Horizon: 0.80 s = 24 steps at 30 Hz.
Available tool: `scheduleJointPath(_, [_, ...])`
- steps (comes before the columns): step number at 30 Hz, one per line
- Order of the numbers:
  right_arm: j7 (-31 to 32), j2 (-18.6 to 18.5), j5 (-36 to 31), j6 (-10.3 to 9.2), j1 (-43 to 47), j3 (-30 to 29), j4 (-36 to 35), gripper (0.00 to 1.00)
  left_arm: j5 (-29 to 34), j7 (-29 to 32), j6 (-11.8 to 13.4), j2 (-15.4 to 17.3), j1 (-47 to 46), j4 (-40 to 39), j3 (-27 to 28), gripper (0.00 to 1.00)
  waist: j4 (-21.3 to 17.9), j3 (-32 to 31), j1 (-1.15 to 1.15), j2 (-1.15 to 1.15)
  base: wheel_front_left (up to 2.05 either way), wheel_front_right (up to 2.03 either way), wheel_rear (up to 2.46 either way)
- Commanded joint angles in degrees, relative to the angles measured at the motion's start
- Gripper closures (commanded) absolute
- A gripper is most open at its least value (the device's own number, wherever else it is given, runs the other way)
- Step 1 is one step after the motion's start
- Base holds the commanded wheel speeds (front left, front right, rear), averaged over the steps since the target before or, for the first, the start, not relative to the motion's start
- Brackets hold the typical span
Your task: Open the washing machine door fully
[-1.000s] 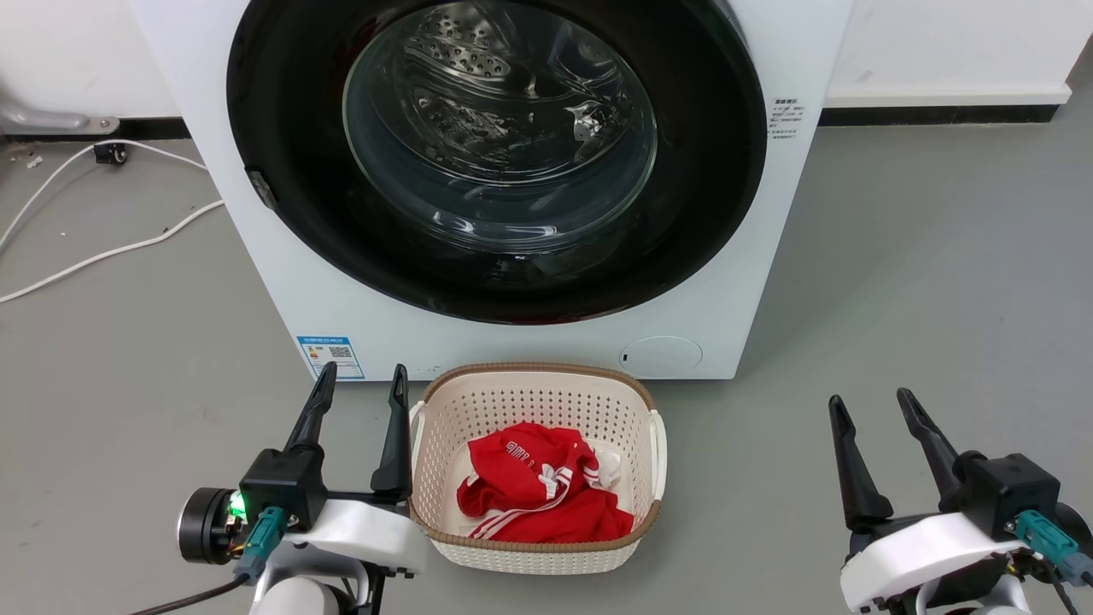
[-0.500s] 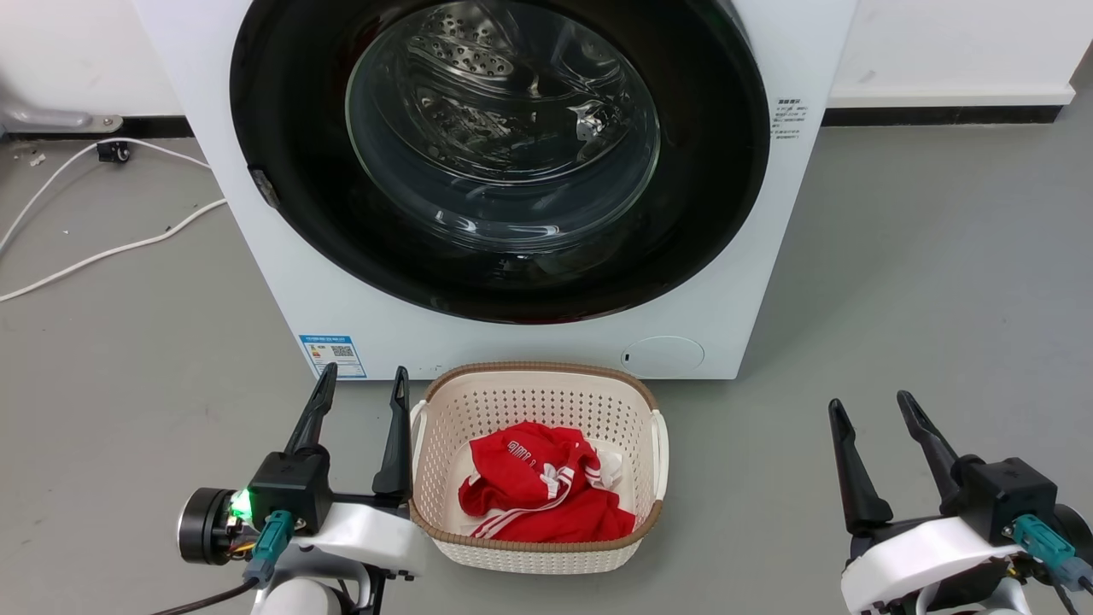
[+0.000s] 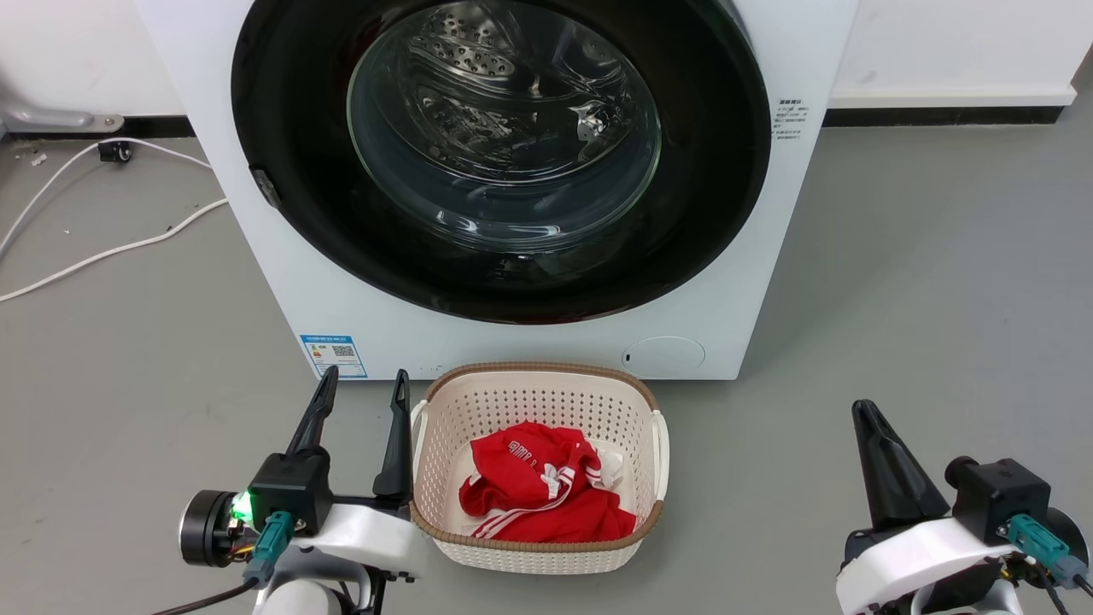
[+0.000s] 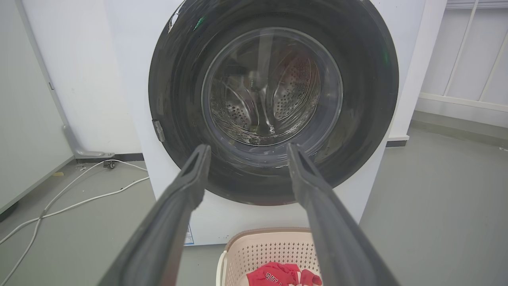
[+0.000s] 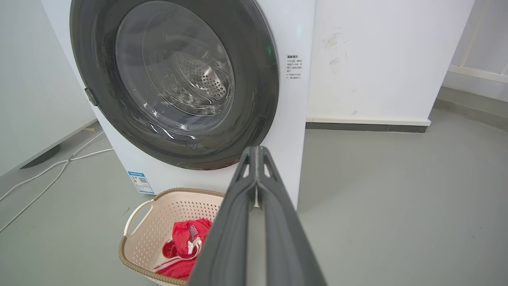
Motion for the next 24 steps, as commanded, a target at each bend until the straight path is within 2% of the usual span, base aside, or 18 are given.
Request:
scheduleJointPath(1, [-0.12,0.18,0.74,-0.02,0.31,0.26,0.05,1.0,-0.43,-0.15,-0.14,-0.09,0.16,0.23,0.24,0.0,-0.01,-0.01,0.0,0.0,0.0,0.0,0.0])
scheduleJointPath(4, [-0.68,0.18,2.32,-0.02,0.38,0.19,0.1,1.0,-0.49,-0.15,-0.18,-0.12,0.16,0.34,0.32,0.0,-0.03,0.03,0.0,0.0,0.0,0.0,0.0])
scheduleJointPath(6, [-1.57,0.18,7.42,-0.02,0.26,0.04,0.42,1.0,-0.54,-0.15,-0.23,-0.14,0.15,0.43,0.33,0.0,-0.03,0.06,0.0,0.0,0.0,0.0,0.0])
scheduleJointPath(14, [-6.3,0.13,61.17,-0.02,-1.24,5.84,2.59,1.0,0.02,-0.15,-0.25,-0.2,0.09,0.66,0.04,0.0,-0.05,0.14,0.0,0.0,0.0,0.0,0.0])
scheduleJointPath(17, [-6.92,0.12,75.76,-0.01,-2.05,6.91,2.87,1.0,-0.01,-0.15,-0.31,-0.21,-0.01,0.64,-0.09,0.0,-0.1,0.3,0.0,0.0,0.0,0.0,0.0])
scheduleJointPath(20, [-6.14,0.11,83.78,-0.01,-3.86,6.35,3.32,1.0,-0.2,-0.15,-0.18,-0.22,-0.24,0.48,0.09,0.0,-0.33,0.77,0.0,0.0,0.0,0.0,0.0])
scheduleJointPath(24, [-3.24,-1.11,89.2,-0.01,-8.86,4.07,4.89,1.0,-0.2,-0.15,0.17,-0.22,-1.12,-0.19,0.46,0.0,-0.86,2.44,0.0,0.0,0.0,0.0,0.0])
